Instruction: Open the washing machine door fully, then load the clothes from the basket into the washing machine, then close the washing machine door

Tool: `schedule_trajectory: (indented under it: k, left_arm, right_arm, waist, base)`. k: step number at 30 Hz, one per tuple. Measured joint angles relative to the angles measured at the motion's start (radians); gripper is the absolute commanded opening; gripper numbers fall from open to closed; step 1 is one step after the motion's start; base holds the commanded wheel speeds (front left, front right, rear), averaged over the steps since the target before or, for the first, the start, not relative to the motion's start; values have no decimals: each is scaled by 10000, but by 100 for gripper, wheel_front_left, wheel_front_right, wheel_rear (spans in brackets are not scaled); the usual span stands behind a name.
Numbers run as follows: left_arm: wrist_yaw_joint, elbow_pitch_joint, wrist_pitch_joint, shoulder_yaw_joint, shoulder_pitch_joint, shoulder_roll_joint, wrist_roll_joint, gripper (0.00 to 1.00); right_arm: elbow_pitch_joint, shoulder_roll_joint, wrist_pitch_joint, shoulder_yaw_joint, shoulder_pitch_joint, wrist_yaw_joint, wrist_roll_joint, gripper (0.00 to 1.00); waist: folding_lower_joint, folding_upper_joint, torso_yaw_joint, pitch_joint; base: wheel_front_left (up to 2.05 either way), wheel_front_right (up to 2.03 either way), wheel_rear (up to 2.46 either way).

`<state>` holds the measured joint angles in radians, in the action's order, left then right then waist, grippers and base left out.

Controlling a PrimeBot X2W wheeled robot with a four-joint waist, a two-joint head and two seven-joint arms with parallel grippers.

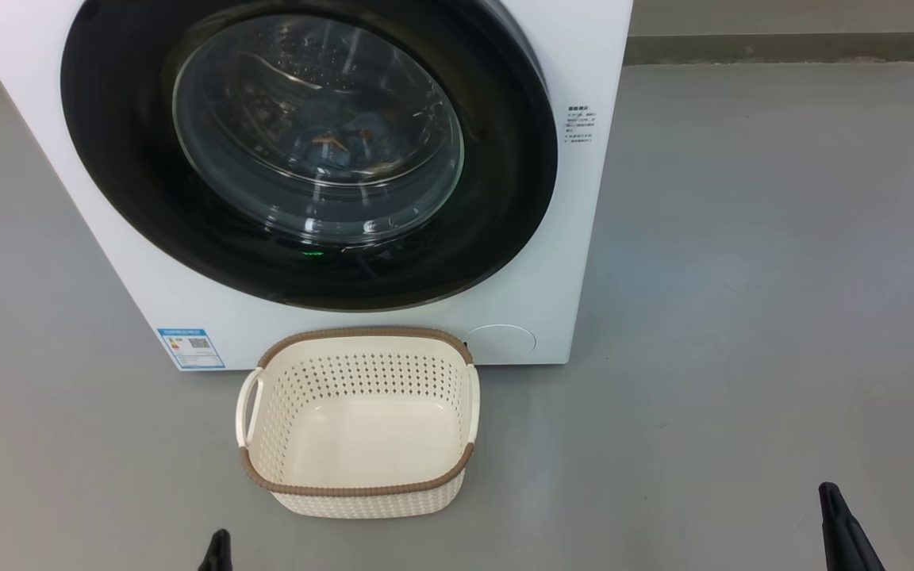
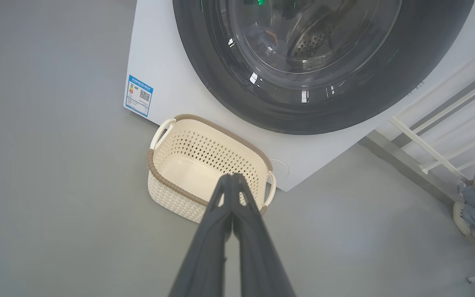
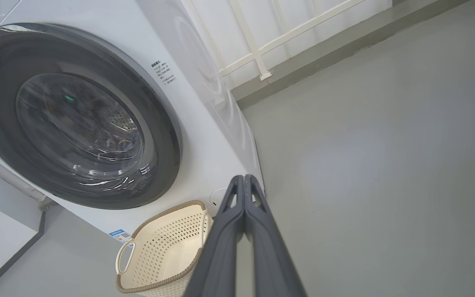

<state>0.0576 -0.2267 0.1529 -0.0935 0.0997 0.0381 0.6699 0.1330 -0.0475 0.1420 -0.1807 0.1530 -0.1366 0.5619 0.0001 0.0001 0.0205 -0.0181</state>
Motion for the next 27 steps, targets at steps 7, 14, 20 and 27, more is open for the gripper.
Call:
schedule_trajectory:
  k: [7, 14, 20, 27]
  left_arm:
    - [13, -15, -167, 98, -79, 8, 756, 0]
    - [92, -29, -318, 190, -238, 13, 1411, 0]
    - [104, -56, -487, 299, -245, 25, 2063, 0]
    - [190, -77, -698, 408, -474, 33, 2840, 0]
  right_arm:
    - [105, 4, -186, 25, -188, 0, 802, 0]
    - [198, 8, -370, 44, -347, 0, 1492, 0]
    - [301, 10, -533, 59, -393, 0, 2219, 0]
    - [410, 13, -719, 82, -599, 0, 3049, 0]
  waist:
    - [0, 0, -17, 17]
    - [0, 0, -31, 32]
    - [0, 0, -45, 46]
    - [0, -1, -61, 63]
  base:
    - [0, 0, 0]
    - [0, 0, 0]
    - [0, 0, 0]
    - [0, 0, 0]
